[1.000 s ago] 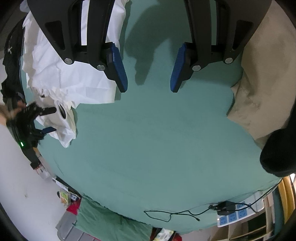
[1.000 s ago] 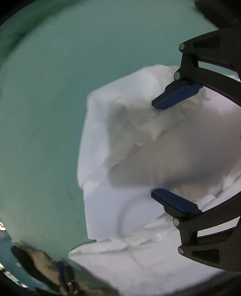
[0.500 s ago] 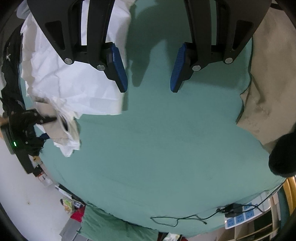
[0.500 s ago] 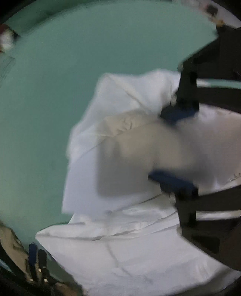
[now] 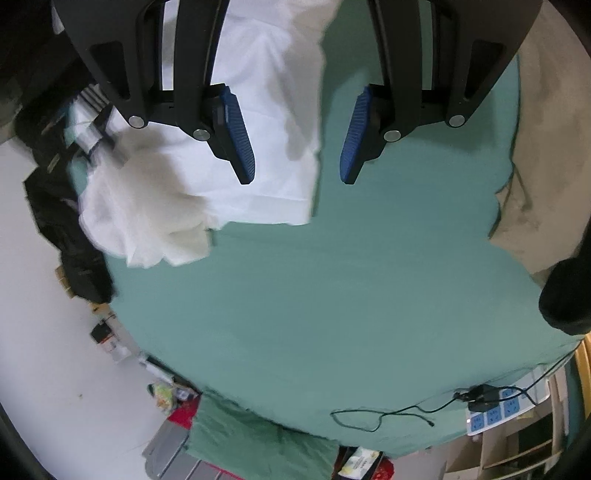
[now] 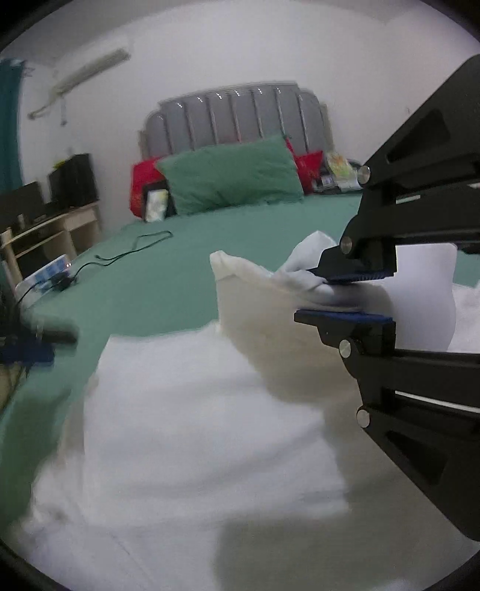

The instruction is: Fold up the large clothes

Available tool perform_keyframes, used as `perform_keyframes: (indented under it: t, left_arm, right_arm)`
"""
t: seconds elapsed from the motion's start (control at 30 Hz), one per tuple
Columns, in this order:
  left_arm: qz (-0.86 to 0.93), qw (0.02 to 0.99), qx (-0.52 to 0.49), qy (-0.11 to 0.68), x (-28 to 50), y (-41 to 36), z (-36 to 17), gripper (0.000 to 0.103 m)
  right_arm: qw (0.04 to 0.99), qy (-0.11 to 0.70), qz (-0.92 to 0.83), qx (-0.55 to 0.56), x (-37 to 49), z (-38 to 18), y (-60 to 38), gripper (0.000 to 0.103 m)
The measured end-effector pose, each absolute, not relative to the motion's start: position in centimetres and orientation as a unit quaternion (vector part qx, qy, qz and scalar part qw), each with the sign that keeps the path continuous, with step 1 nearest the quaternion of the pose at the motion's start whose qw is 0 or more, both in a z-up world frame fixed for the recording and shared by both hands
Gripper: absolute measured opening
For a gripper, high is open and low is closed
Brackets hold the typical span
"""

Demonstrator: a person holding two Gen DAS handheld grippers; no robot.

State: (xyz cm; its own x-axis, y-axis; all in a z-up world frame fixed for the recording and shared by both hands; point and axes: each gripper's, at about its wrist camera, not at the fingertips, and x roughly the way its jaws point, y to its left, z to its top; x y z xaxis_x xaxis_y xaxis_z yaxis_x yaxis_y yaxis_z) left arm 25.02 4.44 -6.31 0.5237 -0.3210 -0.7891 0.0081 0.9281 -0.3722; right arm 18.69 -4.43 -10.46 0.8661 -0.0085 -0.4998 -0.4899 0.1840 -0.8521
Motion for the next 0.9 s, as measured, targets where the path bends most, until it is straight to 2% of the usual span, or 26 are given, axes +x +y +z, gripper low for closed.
perform_keyframes:
  t: [0.13, 0.33, 0.47, 0.63, 0.7, 0.77, 0.83, 0.9]
  left_arm:
    - [-0.126, 0.86, -0.197, 0.454, 24.1, 3.8, -4.9, 0.052]
    - [-0.199, 0.846, -0.219, 0.443, 24.8, -0.1, -5.4, 0.052]
    - [-0.257, 0.81, -0.227, 0.476, 25.5, -4.1, -7.8, 0.052]
    - [-0.24, 0.796, -0.172, 0.529, 25.8, -8.6, -11.6, 0.051]
    - [-0.243, 0.807, -0.166, 0.512, 25.4, -8.9, -11.7, 0.05]
    - [-0.254, 0.807, -0.158, 0.51, 25.1, -9.1, -11.5, 0.022]
    - [-0.25, 0.808, -0.164, 0.508, 25.0, -8.9, -11.4, 0.018]
    - [-0.24, 0.814, -0.171, 0.501, 24.8, -8.1, -11.0, 0.014]
  right_arm:
    - [0.764, 0.197, 0.148, -0.596, 15.9, -12.7, -4.7, 0.013]
    - [0.822, 0.229, 0.123, -0.507, 13.5, -11.8, -5.5, 0.019]
    - [0.827, 0.228, 0.133, -0.497, 12.4, -11.4, -4.9, 0.019]
    - [0.837, 0.211, 0.128, -0.488, 14.0, -9.4, -6.2, 0.02]
    - [0.84, 0.214, 0.125, -0.483, 13.9, -9.0, -6.7, 0.029]
    - [0.845, 0.211, 0.121, -0.476, 14.1, -8.0, -7.7, 0.055]
    - [0.855, 0.219, 0.119, -0.455, 13.9, -6.5, -8.8, 0.069]
    - [0.87, 0.237, 0.117, -0.415, 14.4, -4.6, -10.4, 0.071]
